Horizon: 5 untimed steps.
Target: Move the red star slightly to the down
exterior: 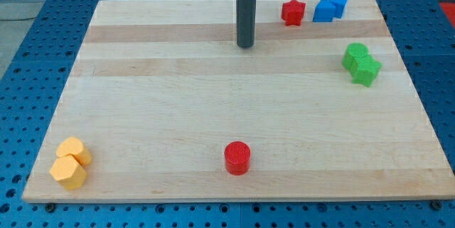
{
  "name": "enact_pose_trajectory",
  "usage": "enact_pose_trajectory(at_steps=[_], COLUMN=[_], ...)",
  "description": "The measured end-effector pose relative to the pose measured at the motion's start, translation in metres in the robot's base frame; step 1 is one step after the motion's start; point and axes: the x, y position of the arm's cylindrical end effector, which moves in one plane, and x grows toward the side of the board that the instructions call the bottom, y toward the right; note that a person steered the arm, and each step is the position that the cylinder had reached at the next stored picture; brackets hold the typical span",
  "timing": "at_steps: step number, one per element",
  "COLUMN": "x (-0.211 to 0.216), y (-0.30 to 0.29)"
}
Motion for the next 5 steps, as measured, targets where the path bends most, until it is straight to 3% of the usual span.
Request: enact_pose_trajectory(at_steps=[2,3,5], x=[-0.094,-0.115,-0.113], y=[0.015,0.055,0.106])
